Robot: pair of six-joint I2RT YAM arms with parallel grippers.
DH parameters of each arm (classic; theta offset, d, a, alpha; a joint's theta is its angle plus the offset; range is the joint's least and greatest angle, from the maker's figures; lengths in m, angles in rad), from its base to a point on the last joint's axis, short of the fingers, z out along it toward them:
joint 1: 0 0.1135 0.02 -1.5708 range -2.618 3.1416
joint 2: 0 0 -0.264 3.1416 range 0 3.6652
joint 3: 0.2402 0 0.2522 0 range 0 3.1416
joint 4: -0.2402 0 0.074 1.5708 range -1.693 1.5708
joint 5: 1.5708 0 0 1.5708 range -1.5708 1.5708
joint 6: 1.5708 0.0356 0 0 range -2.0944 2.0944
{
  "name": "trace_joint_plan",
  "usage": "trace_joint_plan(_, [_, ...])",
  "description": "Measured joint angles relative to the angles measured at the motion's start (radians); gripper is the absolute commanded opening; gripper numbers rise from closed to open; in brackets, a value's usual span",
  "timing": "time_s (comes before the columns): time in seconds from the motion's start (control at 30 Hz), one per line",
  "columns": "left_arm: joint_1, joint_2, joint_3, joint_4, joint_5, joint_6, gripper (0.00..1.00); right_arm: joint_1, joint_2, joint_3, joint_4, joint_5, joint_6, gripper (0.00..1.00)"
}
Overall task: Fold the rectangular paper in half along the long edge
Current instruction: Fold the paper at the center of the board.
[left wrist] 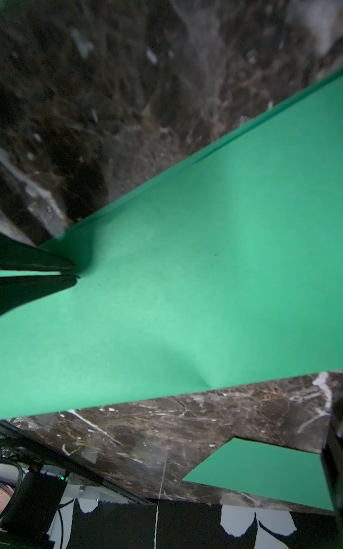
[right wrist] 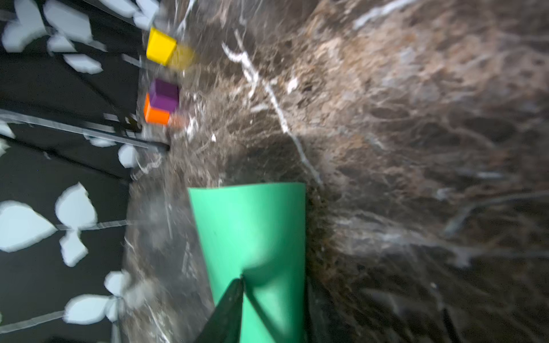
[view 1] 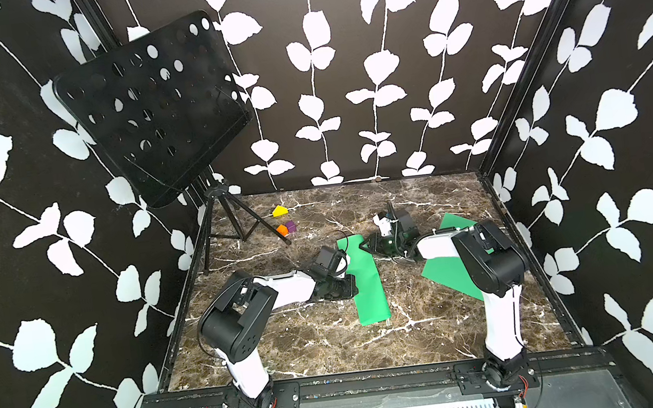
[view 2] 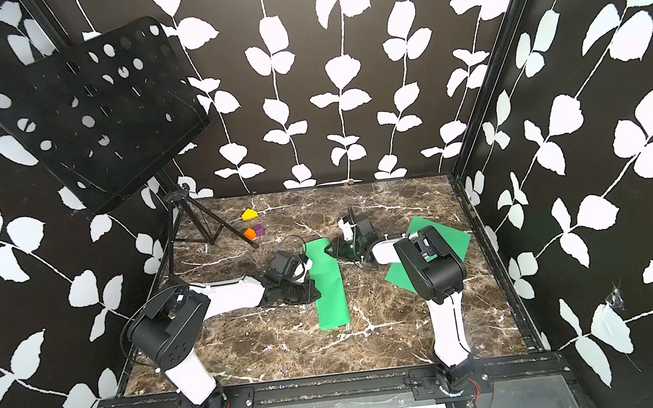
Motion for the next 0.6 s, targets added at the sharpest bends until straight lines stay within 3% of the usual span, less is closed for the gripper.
trace_joint_plan(0.03, [0.000,0.000,0.000,0.000,0.000,0.000,0.10,-0.002,0.002,0.000,0.002,0.000,-0.003,0.03])
trace_joint_plan(0.07, [0.000,0.000,0.000,0.000,0.000,0.000,0.10,-0.003,0.002,0.000,0.001,0.000,-0.004,0.00])
trace_joint_plan(0.2, [0.000,0.000,0.000,0.000,0.000,0.000,0.10,-0.006,0.002,0.000,0.002,-0.006,-0.005,0.00])
trace_joint_plan(0.23, [0.000,0.000,0.000,0.000,0.000,0.000,0.10,-0.006,0.002,0.000,0.002,-0.007,-0.005,0.02])
trace_joint_plan(0.3, [0.000,0.000,0.000,0.000,0.000,0.000,0.10,-0.006,0.002,0.001,0.001,-0.007,0.000,0.27])
trace_joint_plan(0.33, [0.000,0.000,0.000,0.000,0.000,0.000,0.10,-0.006,0.002,0.003,0.002,-0.008,-0.002,0.33])
trace_joint_plan(0.6, [0.000,0.000,0.000,0.000,0.000,0.000,0.10,-0.007,0.045,0.082,0.014,-0.010,-0.003,0.37])
